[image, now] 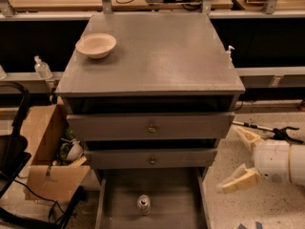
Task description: Pick 7up can from bottom drawer and place on counter
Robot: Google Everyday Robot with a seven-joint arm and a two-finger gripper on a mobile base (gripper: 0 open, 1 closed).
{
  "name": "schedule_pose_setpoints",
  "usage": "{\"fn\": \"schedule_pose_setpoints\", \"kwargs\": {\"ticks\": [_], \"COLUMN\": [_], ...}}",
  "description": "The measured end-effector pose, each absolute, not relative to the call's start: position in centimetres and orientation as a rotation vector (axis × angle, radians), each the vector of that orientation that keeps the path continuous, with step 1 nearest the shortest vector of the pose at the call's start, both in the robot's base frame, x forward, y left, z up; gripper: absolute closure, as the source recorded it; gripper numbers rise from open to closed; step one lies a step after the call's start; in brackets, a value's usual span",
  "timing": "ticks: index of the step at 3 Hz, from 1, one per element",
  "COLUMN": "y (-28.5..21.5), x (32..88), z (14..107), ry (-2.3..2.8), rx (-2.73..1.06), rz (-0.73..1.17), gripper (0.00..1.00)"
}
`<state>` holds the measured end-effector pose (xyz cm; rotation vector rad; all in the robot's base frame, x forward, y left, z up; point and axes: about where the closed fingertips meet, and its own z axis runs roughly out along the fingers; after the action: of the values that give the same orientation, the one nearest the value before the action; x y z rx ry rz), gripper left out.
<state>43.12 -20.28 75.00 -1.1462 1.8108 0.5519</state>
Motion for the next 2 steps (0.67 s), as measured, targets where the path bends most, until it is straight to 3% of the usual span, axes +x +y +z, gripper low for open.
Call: {"fn": "schedule_pose_setpoints", "kwargs": {"ticks": [2], "y": [-21.04], "x": [42.39], "z": [72.23], "ry": [1.742], "rx": [-1.083], "rz": [0.578], "gripper": [0.00]}}
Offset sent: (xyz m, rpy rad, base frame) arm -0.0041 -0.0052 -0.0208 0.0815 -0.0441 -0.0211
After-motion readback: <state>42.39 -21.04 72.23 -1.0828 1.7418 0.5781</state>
